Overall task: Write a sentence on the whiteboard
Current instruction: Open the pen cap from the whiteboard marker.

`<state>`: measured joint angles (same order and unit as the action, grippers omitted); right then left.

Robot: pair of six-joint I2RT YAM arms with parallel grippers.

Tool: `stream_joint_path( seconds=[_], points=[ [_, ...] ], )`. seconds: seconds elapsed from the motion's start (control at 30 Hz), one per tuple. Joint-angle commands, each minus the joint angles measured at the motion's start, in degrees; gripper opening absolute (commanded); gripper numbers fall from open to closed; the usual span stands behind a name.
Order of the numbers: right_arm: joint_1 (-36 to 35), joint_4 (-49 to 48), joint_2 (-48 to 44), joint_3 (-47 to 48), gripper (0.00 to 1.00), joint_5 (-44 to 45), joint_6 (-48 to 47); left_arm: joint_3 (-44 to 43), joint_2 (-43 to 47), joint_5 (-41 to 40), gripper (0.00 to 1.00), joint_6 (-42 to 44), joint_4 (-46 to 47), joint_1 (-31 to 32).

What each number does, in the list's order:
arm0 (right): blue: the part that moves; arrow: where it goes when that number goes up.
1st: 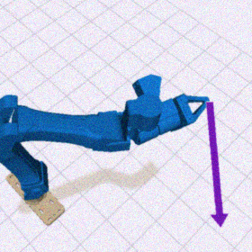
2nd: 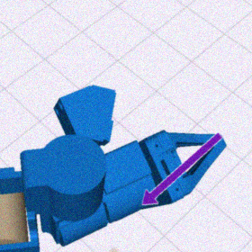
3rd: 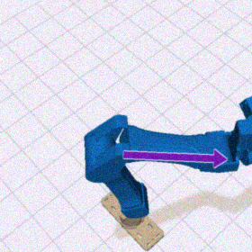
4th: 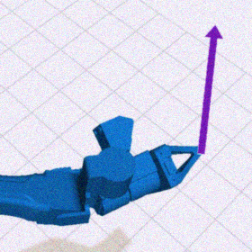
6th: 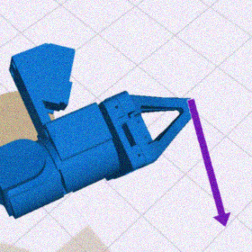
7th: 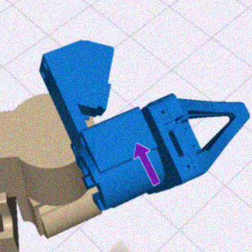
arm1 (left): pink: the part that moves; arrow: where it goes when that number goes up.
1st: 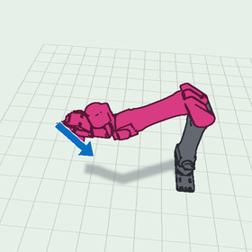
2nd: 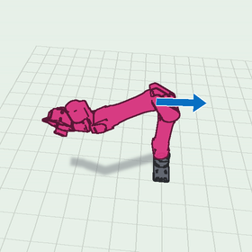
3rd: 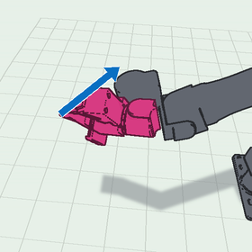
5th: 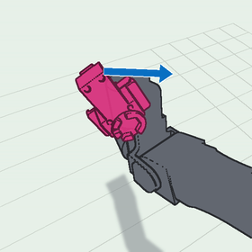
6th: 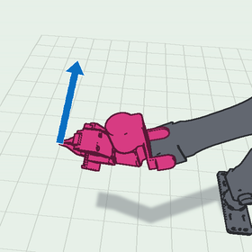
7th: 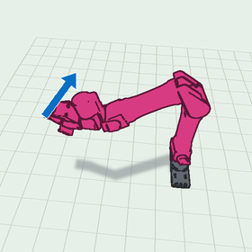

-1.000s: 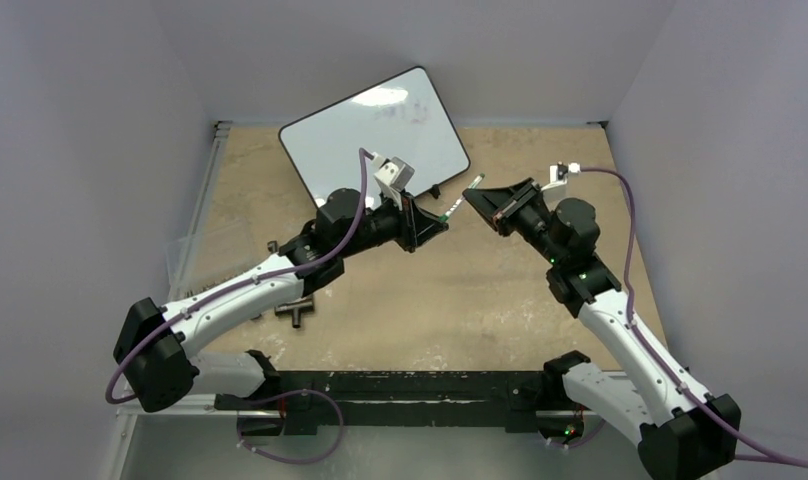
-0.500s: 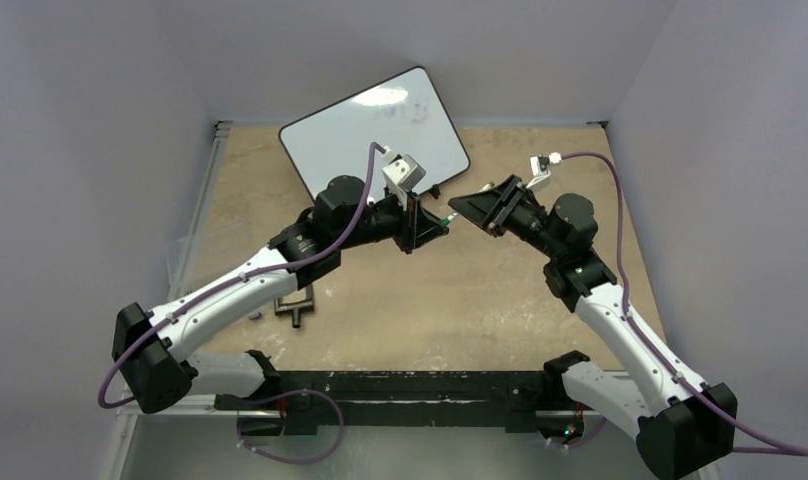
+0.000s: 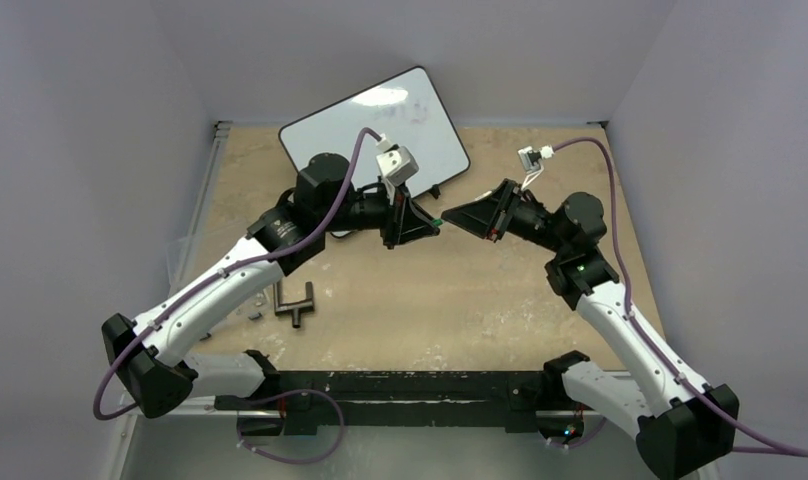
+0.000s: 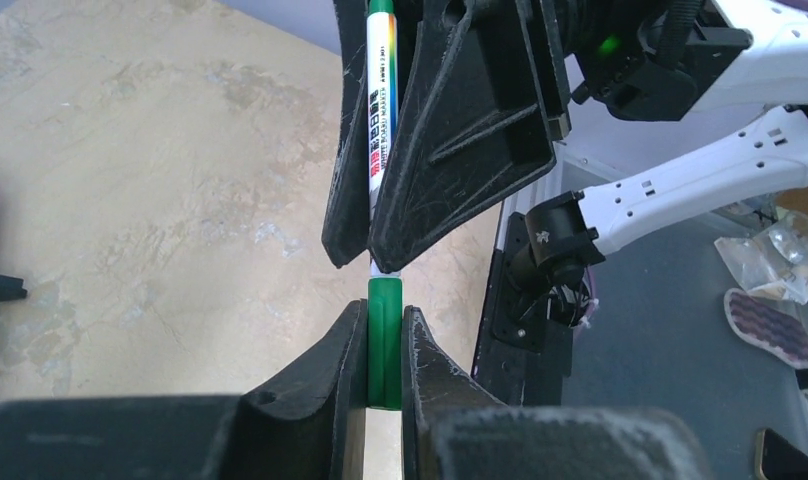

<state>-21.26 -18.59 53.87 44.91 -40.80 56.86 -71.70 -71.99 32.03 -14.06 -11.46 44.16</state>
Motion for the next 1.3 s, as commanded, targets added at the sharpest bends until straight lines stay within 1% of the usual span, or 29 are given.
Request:
stream_joint_path(
  seconds=[0.0,0.1,0.23,0.5,0.6,0.73,0.8,0.9,0.97,1.13,1.27],
  points=[
    [-0.05,-6.39,1.31,3.31,0.25,-9.13,-1.77,-5.21,1.93,6.17,0.0,4.83,-3.71,-0.95],
    [-0.07,-8.7,1.94,3.65,0.24,-10.49,-1.05,-6.06,1.68,7.02,0.0,5.89,-5.17,-1.24],
    [-0.05,-10.16,2.85,4.11,0.21,-11.21,-0.14,-6.71,1.27,7.11,0.0,7.02,-6.44,-1.46],
    [-0.03,-11.47,3.06,3.58,0.09,-11.54,0.8,-6.31,1.57,7.23,0.0,7.39,-6.58,-2.32],
    [-0.09,-11.39,2.8,3.23,0.0,-11.51,0.89,-6.26,1.54,7.1,0.0,7.42,-6.63,-2.48],
    [-0.09,-11.14,2.1,2.74,0.0,-10.88,1.29,-5.87,2.17,5.3,0.0,7.96,-6.72,-2.59],
    [-0.03,-8.48,1.67,3.21,0.0,-8.73,1.29,-5.23,2.83,3.11,0.0,8.52,-6.59,-2.59],
    [-0.05,3.32,1.41,6.29,0.0,-2.31,-1.73,-2.66,5.06,-1.87,0.0,9.25,-4.39,-2.57],
    [-0.01,7.65,1.61,7.15,0.0,0.42,-1.41,-0.44,6.41,-4.25,0.0,9.78,-2.36,-2.59],
    [1.2,12.15,2.82,7.01,0.0,2.29,2.61,3.02,8.42,-8.8,0.0,11.73,-1.33,-2.27],
    [2.96,13.73,3.24,6.62,0.0,2.37,3.79,5.34,9.85,-11.64,0.0,12.11,-0.6,-2.06]
  ],
)
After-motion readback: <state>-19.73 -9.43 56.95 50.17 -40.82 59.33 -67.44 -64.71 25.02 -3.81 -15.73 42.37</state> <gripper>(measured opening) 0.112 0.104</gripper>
